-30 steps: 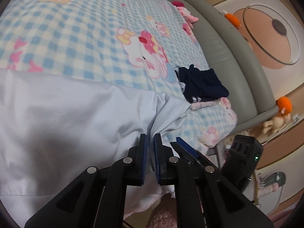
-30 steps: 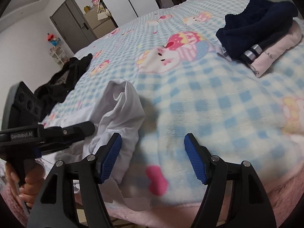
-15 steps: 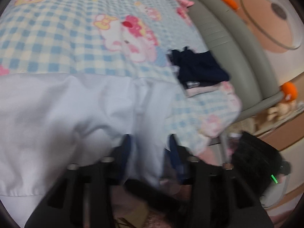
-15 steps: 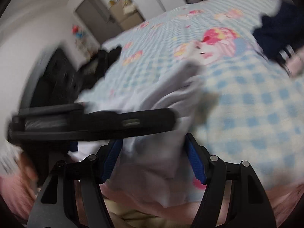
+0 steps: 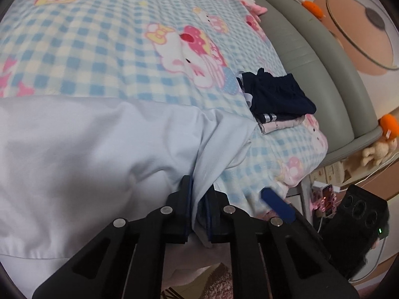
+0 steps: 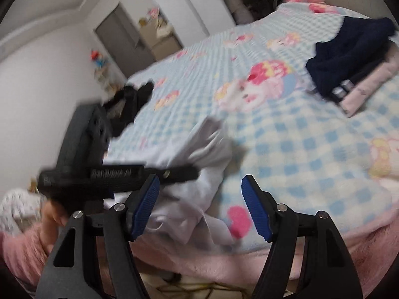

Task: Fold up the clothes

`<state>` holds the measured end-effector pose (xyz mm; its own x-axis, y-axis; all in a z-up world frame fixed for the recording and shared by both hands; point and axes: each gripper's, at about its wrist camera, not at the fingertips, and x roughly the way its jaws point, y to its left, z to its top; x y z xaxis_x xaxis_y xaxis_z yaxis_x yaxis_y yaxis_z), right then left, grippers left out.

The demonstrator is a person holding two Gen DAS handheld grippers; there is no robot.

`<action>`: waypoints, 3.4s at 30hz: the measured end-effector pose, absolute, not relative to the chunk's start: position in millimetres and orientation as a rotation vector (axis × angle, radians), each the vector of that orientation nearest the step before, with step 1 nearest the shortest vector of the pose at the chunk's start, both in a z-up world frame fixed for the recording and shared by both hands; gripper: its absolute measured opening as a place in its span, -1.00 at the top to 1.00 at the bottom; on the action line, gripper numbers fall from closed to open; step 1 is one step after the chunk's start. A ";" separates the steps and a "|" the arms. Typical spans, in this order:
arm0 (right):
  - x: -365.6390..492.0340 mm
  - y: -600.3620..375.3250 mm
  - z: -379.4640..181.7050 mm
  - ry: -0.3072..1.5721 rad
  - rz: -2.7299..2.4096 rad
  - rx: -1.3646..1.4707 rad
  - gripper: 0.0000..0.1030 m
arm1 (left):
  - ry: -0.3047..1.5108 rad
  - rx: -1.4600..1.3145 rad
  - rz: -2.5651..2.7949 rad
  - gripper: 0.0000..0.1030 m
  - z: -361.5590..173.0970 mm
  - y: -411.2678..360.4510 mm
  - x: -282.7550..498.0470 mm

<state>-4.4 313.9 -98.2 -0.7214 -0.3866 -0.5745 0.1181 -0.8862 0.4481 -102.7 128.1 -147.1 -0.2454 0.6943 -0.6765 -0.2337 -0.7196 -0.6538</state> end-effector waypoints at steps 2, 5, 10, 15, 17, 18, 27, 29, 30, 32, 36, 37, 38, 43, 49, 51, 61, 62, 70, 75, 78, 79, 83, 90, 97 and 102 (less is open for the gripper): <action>-14.4 322.1 -105.5 -0.600 -2.730 1.086 -0.39 | -0.567 -1.403 2.010 0.81 -146.9 127.8 -100.9; -32.7 316.5 -125.9 -0.532 -2.713 1.254 -0.38 | -0.586 -1.395 1.991 0.81 -148.2 128.4 -97.8; -41.9 296.6 -132.5 -0.390 -2.722 1.299 -0.38 | -0.712 -1.409 1.904 0.79 -154.8 118.6 -101.3; -39.6 291.7 -129.1 -0.358 -2.734 1.265 -0.33 | -0.750 -1.431 1.863 0.61 -157.2 121.2 -104.8; -38.4 283.4 -125.6 -0.303 -2.744 1.252 -0.26 | -0.701 -1.434 1.878 0.35 -154.0 131.0 -102.9; -37.1 280.4 -124.6 -0.282 -2.742 1.245 -0.25 | -0.680 -1.432 1.880 0.20 -152.9 136.1 -101.8; -25.7 291.9 -119.9 -0.317 -2.718 1.207 -0.27 | -0.640 -1.382 1.991 0.73 -142.3 136.3 -95.7; -22.3 295.0 -114.8 -0.364 -2.717 1.177 -0.30 | -0.641 -1.349 1.997 0.73 -134.0 133.3 -94.5; -20.3 296.3 -111.7 -0.388 -2.718 1.159 -0.32 | -0.650 -1.328 1.990 0.73 -129.0 131.2 -94.2; -17.9 296.3 -103.6 -0.414 -2.721 1.122 -0.35 | -0.680 -1.287 1.985 0.73 -118.2 122.8 -93.6; -21.0 285.2 -90.2 -0.386 -2.690 1.078 -0.45 | -0.745 -1.210 1.982 0.73 -97.3 97.9 -91.9; -24.4 280.9 -88.5 -0.384 -2.669 1.079 -0.46 | -0.761 -1.195 1.982 0.73 -92.6 91.1 -91.5; -27.9 276.7 -86.8 -0.382 -2.648 1.080 -0.46 | -0.777 -1.181 1.987 0.73 -89.0 83.4 -91.2; -45.0 255.6 -78.1 -0.469 -2.549 1.067 -0.47 | -0.889 -1.121 2.028 0.73 -80.6 29.0 -89.5; -57.5 204.1 -76.4 -0.336 -2.495 1.119 -0.48 | -1.001 -1.104 2.102 0.73 -85.5 -37.8 -90.5; -56.8 191.0 -79.6 -0.303 -2.489 1.135 -0.48 | -1.027 -1.125 2.120 0.73 -91.7 -58.8 -90.6; -67.5 160.8 -106.7 -0.279 -2.417 1.307 -0.49 | -1.210 -1.216 1.990 0.60 -148.5 -119.0 -91.9; -68.8 158.0 -107.9 -0.272 -2.414 1.314 -0.49 | -1.205 -1.226 1.986 0.43 -152.2 -116.9 -90.5; -69.3 139.6 -105.1 -0.236 -2.383 1.324 -0.49 | -0.985 -1.174 2.140 0.69 -120.8 -100.2 -85.3; -70.4 143.5 -78.9 -0.309 -2.401 1.234 -0.57 | -0.917 -1.119 2.217 0.72 -80.0 -118.3 -89.4; -77.3 136.2 -80.9 -0.311 -2.375 1.253 -0.59 | -0.920 -1.232 2.254 0.71 -100.6 -138.8 -89.3; -80.0 131.7 -85.4 -0.310 -2.355 1.273 -0.59 | -0.929 -1.271 2.262 0.71 -110.3 -146.1 -88.7; -87.8 111.1 -107.0 -0.340 -2.227 1.332 -0.61 | -0.968 -1.380 2.297 0.64 -144.1 -172.1 -84.5; -116.6 100.8 -151.2 -0.525 -2.072 1.424 -1.00 | -0.892 -1.343 2.312 0.28 -153.7 -168.5 -76.2; -108.1 82.0 -131.3 -0.433 -2.096 1.319 -0.24 | -0.808 -1.338 2.303 0.22 -159.3 -153.0 -75.9; -92.6 110.9 -109.5 -0.438 -2.121 1.260 0.08 | -0.723 -1.314 2.255 0.22 -136.6 -124.6 -72.1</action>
